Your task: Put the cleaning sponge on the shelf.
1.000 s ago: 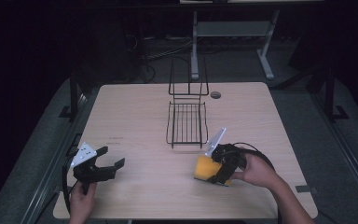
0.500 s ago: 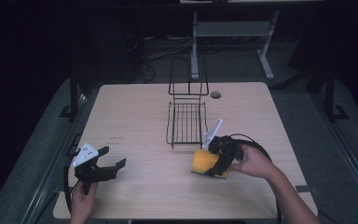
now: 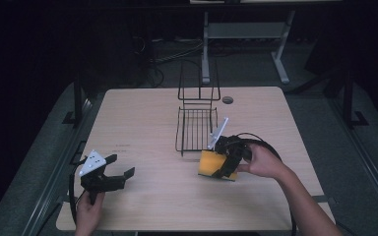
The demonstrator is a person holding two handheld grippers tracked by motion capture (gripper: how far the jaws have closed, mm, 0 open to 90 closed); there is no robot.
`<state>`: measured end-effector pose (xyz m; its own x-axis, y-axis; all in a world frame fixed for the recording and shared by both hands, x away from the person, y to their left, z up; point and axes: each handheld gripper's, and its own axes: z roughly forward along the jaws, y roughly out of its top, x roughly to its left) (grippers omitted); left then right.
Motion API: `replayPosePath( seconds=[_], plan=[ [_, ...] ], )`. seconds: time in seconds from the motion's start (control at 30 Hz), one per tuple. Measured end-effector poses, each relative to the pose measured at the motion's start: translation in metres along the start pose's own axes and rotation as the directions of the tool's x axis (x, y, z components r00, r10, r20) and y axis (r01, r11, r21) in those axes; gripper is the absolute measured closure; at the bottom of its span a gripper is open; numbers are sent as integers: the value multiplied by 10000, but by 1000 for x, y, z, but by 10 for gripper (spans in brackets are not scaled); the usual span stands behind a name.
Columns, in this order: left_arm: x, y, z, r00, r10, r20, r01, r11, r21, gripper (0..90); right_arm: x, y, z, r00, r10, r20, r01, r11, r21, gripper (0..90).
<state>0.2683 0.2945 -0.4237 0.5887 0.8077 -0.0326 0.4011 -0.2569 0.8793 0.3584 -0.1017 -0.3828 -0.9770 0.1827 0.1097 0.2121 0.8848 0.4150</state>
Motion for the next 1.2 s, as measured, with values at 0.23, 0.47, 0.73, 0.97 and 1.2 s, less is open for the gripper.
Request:
replayPosePath(
  seconds=[0.23, 0.47, 0.73, 0.97, 1.2],
  plan=[
    [1, 0, -1, 10000, -45, 2, 45, 10000, -49, 147, -8, 5, 1, 10000, -18, -65, 19, 10000, 63, 222],
    [0, 0, 0, 10000, -19, 9, 19, 10000, 28, 148, -13, 12, 1, 9999, -122, -95, 122, 9999, 85, 223],
    [1, -1, -1, 10000, -51, -42, 51, 10000, 19, 147, -18, 18, -1, 9996, -264, -57, 264, 9996, 32, 222],
    [1, 0, -1, 10000, -26, -19, 26, 10000, 24, 147, -24, 24, 2, 9996, -273, -84, 274, 9995, 157, 222],
    [1, -1, 0, 10000, -17, -37, 17, 10000, 21, 148, -31, 30, 5, 9996, -245, -106, 248, 9993, 275, 222]
  ],
)
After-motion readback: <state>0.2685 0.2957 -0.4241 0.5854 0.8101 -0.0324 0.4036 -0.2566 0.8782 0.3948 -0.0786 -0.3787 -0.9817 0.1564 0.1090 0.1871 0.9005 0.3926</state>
